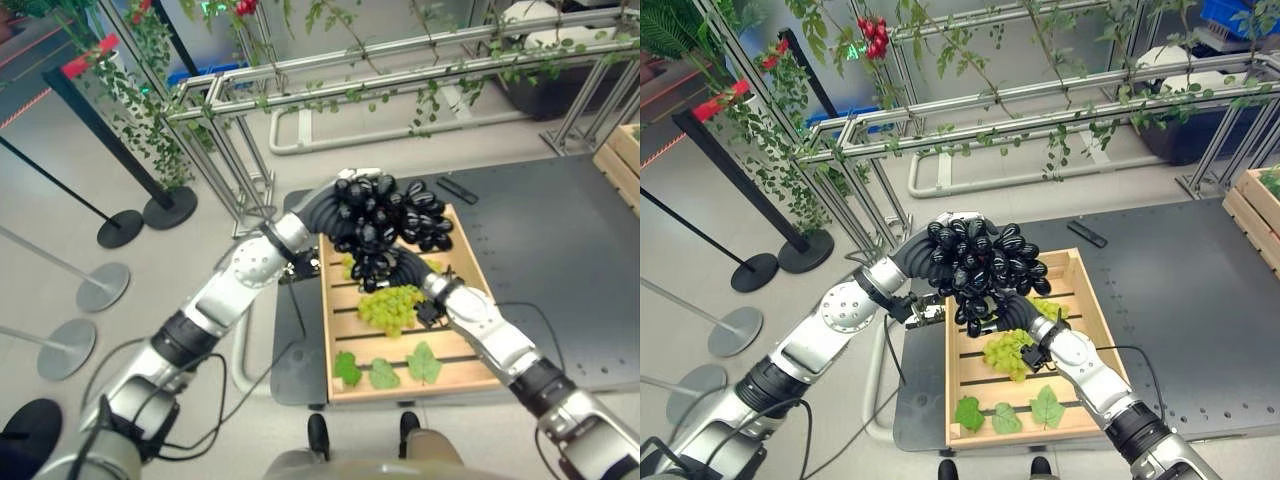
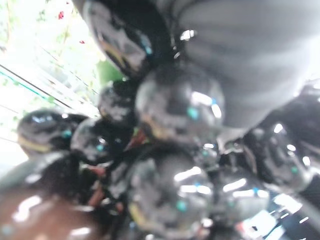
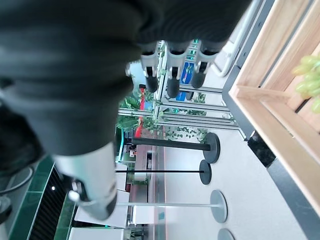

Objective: Pick up the fruits from the basket on one side to the basket on the other side

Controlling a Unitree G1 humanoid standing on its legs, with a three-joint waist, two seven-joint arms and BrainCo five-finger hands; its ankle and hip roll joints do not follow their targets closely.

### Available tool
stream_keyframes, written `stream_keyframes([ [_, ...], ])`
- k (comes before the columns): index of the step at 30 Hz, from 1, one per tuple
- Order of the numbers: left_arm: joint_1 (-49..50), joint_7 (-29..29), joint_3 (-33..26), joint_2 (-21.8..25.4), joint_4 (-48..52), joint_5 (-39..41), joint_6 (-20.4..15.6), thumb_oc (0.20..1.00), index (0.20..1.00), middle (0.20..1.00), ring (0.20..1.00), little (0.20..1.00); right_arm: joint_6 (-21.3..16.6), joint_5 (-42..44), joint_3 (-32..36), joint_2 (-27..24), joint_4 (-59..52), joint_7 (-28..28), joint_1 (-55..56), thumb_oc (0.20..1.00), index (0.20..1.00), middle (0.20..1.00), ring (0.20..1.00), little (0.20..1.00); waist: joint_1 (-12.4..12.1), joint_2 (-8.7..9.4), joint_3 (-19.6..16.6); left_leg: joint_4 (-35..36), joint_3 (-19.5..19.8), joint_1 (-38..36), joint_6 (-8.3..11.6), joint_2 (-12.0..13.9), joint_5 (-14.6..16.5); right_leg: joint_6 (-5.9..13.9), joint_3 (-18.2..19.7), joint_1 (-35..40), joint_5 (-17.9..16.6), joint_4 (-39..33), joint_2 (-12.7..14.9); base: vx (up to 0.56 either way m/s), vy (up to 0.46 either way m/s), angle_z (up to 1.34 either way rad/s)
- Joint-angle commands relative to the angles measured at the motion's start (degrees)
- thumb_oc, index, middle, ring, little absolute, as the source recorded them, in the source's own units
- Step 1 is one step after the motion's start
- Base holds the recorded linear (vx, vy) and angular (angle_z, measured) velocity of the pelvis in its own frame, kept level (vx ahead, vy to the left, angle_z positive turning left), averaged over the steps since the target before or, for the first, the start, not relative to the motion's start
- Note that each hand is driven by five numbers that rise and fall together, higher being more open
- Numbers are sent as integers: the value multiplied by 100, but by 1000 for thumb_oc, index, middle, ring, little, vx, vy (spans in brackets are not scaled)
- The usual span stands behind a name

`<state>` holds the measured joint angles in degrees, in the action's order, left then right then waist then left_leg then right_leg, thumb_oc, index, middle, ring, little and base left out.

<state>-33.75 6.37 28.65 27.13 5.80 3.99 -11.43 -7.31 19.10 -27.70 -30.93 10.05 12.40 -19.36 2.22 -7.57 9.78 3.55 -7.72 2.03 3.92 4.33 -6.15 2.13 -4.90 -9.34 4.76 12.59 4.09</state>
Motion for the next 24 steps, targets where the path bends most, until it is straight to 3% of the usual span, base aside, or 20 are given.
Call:
stream_keyframes([
  [1, -288, 14, -161, -201, 355, 671, -173, 200, 200, 200, 200, 200, -102, 721, -157, 283, -405, 198, -280, 1000, 1000, 1000, 1000, 1000, -1, 350, -188, -278, -108, -427, 84, -87, 729, 570, -85, 815, -742, -1512, 255, 0, 0, 0],
  [6, -160, 49, -74, -323, 436, 1198, -122, 200, 200, 200, 200, 200, -137, 993, -180, 324, -692, 217, -224, 1000, 1000, 1000, 1000, 1000, 14, 357, -212, -300, -148, -441, 69, -82, 771, 581, -62, 808, -750, -1504, 253, 0, 0, 0],
  [14, 31, 163, -195, -185, 630, 1285, -100, 200, 200, 200, 200, 200, -39, 1461, 8, 255, -970, 436, 204, 1000, 1000, 1000, 1000, 1000, 48, 371, -229, -310, -170, -485, 76, -64, 785, 571, -57, 834, -722, -1492, 248, 17, 0, -3],
  [24, 257, 304, -427, 62, 725, 1204, -104, 200, 200, 200, 200, 200, 325, 2114, 163, -257, -1345, 1050, 923, 1000, 1000, 1000, 1000, 1000, 115, 434, -223, -334, -212, -494, 95, -43, 812, 595, -45, 826, -731, -1477, 245, 0, -1, 0],
])
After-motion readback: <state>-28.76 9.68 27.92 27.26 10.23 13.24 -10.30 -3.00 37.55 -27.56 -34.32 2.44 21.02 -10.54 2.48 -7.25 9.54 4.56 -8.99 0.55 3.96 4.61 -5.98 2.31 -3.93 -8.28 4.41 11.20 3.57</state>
